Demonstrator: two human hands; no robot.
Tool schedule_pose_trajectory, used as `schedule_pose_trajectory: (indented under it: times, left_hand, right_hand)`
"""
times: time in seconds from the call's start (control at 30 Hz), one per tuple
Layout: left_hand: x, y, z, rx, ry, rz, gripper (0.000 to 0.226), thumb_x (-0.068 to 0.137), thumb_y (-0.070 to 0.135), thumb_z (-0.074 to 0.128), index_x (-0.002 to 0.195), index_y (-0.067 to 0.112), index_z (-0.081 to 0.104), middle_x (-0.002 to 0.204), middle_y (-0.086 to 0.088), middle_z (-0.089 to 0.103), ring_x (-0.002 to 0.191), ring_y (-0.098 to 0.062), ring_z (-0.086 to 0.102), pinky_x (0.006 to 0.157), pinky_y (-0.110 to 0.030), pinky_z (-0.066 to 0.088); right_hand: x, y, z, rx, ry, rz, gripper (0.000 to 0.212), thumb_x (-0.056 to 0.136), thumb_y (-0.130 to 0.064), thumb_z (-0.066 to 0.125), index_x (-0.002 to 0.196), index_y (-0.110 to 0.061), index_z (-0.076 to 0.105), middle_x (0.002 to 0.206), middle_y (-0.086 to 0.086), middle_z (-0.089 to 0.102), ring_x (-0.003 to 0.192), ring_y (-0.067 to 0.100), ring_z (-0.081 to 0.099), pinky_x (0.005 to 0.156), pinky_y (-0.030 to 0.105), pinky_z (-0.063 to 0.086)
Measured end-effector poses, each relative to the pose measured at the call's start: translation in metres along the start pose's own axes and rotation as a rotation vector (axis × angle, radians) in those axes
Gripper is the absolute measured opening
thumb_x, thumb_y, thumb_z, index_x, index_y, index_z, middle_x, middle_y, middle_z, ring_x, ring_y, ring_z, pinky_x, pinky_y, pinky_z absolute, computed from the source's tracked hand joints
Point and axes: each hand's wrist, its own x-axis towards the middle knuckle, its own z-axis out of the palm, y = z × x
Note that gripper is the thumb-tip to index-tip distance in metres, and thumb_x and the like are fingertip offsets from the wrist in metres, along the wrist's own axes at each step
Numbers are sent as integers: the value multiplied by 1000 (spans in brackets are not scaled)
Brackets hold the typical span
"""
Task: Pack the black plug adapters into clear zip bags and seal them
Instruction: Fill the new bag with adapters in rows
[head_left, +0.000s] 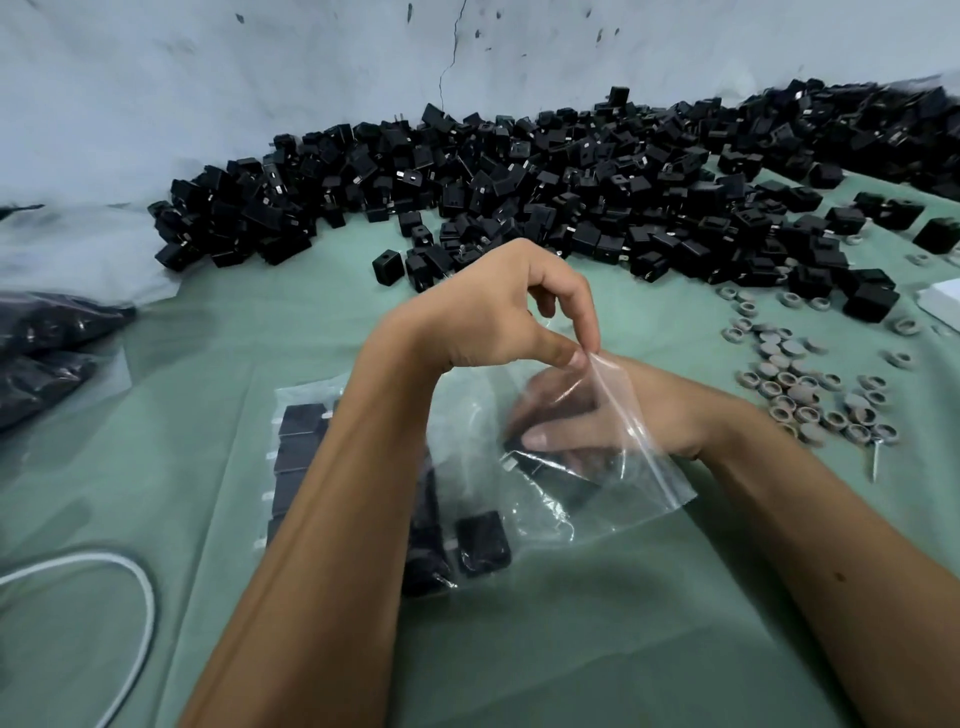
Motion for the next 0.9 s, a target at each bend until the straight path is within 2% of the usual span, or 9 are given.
schedule_pose_trajectory:
  times: [0.03,0.1,0.2,0.27,0.33,0.53,0.63,0.7,0.9]
  left_hand:
    - [1,1,0,-6,-1,6,15,75,10,87,83,20,80,87,11,66,90,-16,53,68,-17,41]
    - [1,1,0,-8,-8,13,14,75,11,88,83,20,80,86,13,66,88,-11,52,69,-19,41]
    - [2,2,0,-2,-14,20,14,75,10,87,84,18,80,86,12,67,87,-9,53,69,-18,41]
    - [1,2,0,-8,-13,29,13,76,8,87,84,15,80,85,10,67,85,-7,53,69,-15,41]
    - [0,2,-1,-12,-14,36,13,76,7,86,85,13,80,85,9,67,83,-4,54,69,-12,40]
    - [-1,3,-1,-1,-21,14,13,76,6,86,85,13,80,84,11,67,81,1,51,69,-10,39]
    - [-1,3,-1,-4,-23,7,13,76,6,86,85,13,80,85,10,67,83,-2,51,68,-10,39]
    - [-1,3,-2,-6,-20,-5,13,76,8,87,85,15,80,85,11,66,84,-4,51,68,-11,39]
    - [-2,3,-1,-7,-32,-13,13,76,8,87,84,16,80,85,12,67,84,-4,51,68,-12,39]
  right_hand:
    - [2,0,4,24,7,17,22,95,-11,74,115,-4,72,104,10,77,93,32,75,82,44,63]
    - [6,1,11,70,25,46,29,92,-8,76,119,0,69,109,16,75,99,32,74,89,44,62]
    - [8,2,19,75,36,8,27,89,-8,80,113,1,71,107,24,75,97,44,73,85,57,61]
    - [9,0,23,106,58,11,24,86,-16,84,107,-6,75,100,30,73,91,55,70,77,70,57]
    - [12,1,25,80,72,8,25,83,-24,86,103,-12,76,96,31,73,88,57,69,77,75,53]
    - [11,0,29,8,107,16,20,81,-31,88,97,-23,79,89,9,78,81,37,75,75,60,61]
    - [9,-3,29,32,91,12,17,85,-24,85,100,-18,80,92,5,80,81,20,77,68,28,63]
    - [9,-4,29,55,73,28,16,88,-18,82,103,-12,79,93,8,80,78,15,76,63,17,56]
    - [14,-2,31,-31,34,58,16,90,-23,81,105,-18,81,97,0,80,88,20,77,82,36,64]
